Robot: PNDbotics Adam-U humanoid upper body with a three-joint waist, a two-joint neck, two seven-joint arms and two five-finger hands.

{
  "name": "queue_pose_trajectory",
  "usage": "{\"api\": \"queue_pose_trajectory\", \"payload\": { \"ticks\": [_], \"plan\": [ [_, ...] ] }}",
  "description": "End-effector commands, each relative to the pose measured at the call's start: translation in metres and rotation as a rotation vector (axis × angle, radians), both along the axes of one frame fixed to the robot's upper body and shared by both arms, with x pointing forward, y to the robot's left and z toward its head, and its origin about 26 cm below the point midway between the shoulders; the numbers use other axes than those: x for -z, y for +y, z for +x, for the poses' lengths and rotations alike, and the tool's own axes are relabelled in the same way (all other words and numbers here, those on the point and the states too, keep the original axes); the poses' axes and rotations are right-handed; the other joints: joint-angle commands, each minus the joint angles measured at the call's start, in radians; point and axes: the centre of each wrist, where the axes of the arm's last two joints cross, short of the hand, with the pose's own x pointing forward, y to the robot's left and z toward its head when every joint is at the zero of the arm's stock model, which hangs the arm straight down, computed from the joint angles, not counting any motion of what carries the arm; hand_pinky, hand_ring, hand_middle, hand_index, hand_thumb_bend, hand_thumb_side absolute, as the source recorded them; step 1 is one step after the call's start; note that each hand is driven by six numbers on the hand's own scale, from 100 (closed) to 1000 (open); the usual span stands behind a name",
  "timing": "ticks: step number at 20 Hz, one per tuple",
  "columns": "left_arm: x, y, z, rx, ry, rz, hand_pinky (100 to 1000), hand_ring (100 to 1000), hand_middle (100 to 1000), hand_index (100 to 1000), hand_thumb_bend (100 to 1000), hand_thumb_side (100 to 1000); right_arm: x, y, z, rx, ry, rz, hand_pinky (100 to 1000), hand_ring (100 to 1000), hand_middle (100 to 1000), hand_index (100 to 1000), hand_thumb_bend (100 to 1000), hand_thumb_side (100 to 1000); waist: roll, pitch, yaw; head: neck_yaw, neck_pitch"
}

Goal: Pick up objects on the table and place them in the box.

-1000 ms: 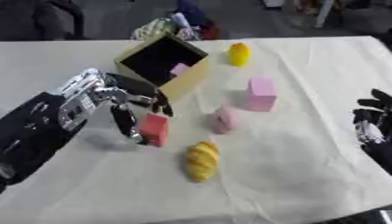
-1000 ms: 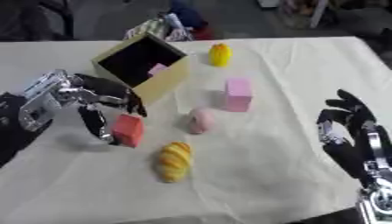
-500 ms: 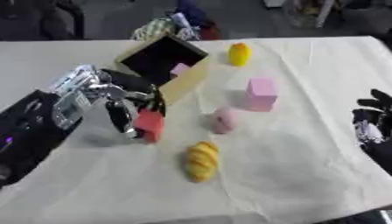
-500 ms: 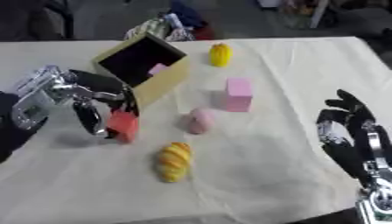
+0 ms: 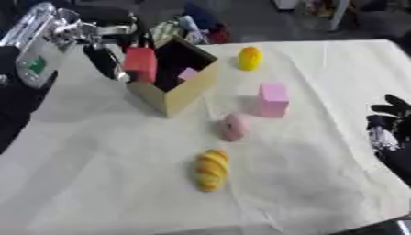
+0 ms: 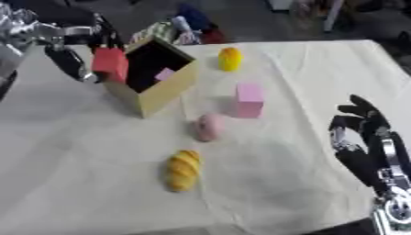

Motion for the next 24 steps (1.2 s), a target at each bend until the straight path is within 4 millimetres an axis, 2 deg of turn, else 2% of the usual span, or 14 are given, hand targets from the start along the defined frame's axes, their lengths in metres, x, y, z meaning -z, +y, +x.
{"api": "queue_pose_trajectory", "payload": {
  "ticks": [1,5,8,9,10,11,13,15,16,19,20,21,24],
  "plan": [
    [0.014,0.009,0.023,-0.124,-0.055,-0.036,568,501,515,717,366,100,-0.006,-0.001,0.001,-0.009,-0.016,-0.005,848,746,756,926,100,440,-0.007,-0.023,-0.007,0.008,-0.003],
    [0.041,0.005,0.04,-0.191,-0.106,-0.045,622,544,562,757,389,100,-0.007,0.001,0.002,-0.02,-0.019,-0.004,848,746,756,926,100,439,-0.009,-0.015,-0.023,0.018,-0.003],
    [0.055,0.004,0.044,-0.204,-0.105,-0.031,692,616,640,809,420,100,-0.007,0.001,0.002,-0.022,-0.02,-0.004,848,746,756,926,100,438,-0.009,-0.011,-0.029,0.022,-0.003],
    [0.057,0.004,0.045,-0.203,-0.098,-0.022,725,662,685,833,436,125,-0.007,0.001,0.003,-0.022,-0.02,-0.004,848,746,756,926,100,438,-0.009,-0.01,-0.03,0.021,-0.003],
    [0.058,0.003,0.045,-0.201,-0.092,-0.015,770,723,745,863,471,203,-0.008,0.001,0.003,-0.022,-0.02,-0.004,848,746,756,926,100,438,-0.009,-0.009,-0.029,0.021,-0.003],
    [0.058,0.003,0.045,-0.199,-0.091,-0.01,787,745,765,873,483,233,-0.008,0.001,0.003,-0.023,-0.021,-0.004,848,746,756,926,100,438,-0.009,-0.009,-0.028,0.021,-0.003],
    [0.054,0.003,0.043,-0.196,-0.099,-0.009,853,815,837,906,531,362,-0.008,0.001,0.003,-0.025,-0.022,-0.005,848,746,756,926,100,438,-0.009,-0.008,-0.026,0.02,-0.003],
    [0.045,0.002,0.041,-0.182,-0.123,-0.013,878,841,862,915,545,397,-0.008,0.001,0.003,-0.025,-0.023,-0.005,848,746,756,926,100,439,-0.009,-0.008,-0.024,0.019,-0.003],
    [0.038,0.001,0.04,-0.168,-0.146,-0.013,872,831,851,910,539,363,-0.009,0.001,0.003,-0.024,-0.024,-0.006,848,746,756,926,100,439,-0.009,-0.009,-0.024,0.019,-0.003],
    [0.004,-0.009,0.03,-0.074,-0.265,-0.006,821,747,747,860,452,177,-0.008,0.0,0.003,-0.021,-0.023,-0.007,848,746,756,927,100,439,-0.009,-0.01,-0.022,0.018,-0.003],
    [-0.005,-0.012,0.026,-0.029,-0.29,-0.01,821,747,747,860,452,177,-0.008,0.0,0.003,-0.021,-0.023,-0.007,848,746,756,927,100,439,-0.009,-0.011,-0.021,0.017,-0.003],
    [-0.011,-0.017,0.022,0.035,-0.296,-0.025,798,717,713,841,388,115,-0.008,0.0,0.003,-0.019,-0.023,-0.008,848,746,756,927,100,439,-0.009,-0.011,-0.02,0.017,-0.003],
    [-0.022,-0.031,0.009,0.245,-0.213,-0.046,801,718,714,837,382,100,-0.008,-0.001,0.003,-0.017,-0.023,-0.01,848,746,756,927,100,439,-0.004,-0.012,-0.019,0.015,-0.003]
  ]
}}
